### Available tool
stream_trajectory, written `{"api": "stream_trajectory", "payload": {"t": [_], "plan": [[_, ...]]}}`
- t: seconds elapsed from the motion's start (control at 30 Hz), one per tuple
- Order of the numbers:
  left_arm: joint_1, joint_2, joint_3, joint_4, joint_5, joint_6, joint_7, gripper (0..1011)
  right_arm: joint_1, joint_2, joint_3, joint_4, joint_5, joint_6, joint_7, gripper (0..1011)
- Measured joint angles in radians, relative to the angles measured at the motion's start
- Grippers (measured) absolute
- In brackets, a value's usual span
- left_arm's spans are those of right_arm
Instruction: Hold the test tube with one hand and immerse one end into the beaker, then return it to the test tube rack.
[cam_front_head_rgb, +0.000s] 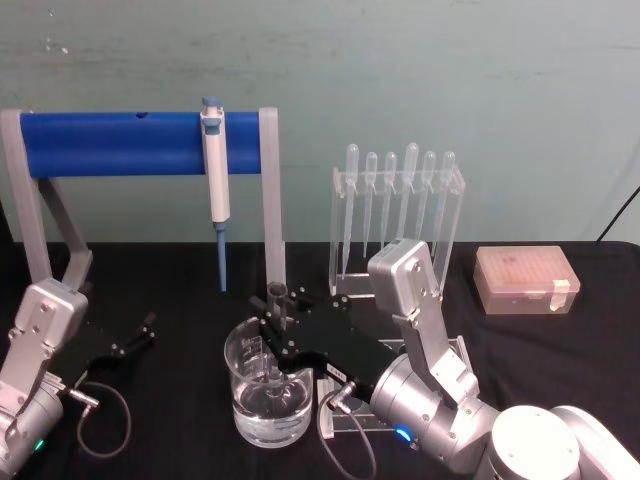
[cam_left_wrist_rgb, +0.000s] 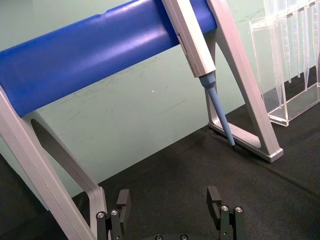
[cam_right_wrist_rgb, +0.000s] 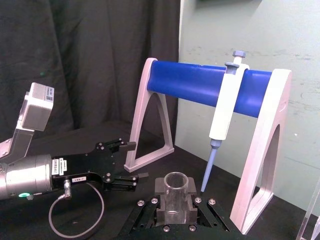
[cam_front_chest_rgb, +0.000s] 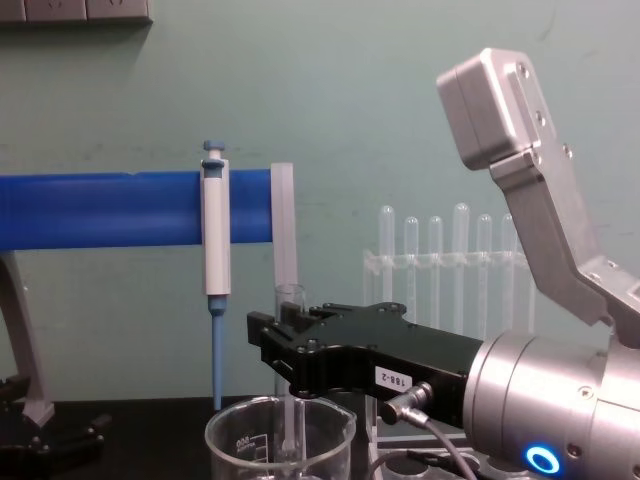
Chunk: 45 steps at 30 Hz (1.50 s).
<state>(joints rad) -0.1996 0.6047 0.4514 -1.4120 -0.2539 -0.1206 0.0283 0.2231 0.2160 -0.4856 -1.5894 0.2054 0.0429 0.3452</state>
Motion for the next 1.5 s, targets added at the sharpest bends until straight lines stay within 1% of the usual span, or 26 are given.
{"api": "stream_trajectory", "payload": {"t": [1.5], "plan": [[0.0,0.0,0.0,0.0,0.0,0.0,0.0,1000,0.0,0.0,0.0,0.0,0.0,0.0,0.0,225]]}}
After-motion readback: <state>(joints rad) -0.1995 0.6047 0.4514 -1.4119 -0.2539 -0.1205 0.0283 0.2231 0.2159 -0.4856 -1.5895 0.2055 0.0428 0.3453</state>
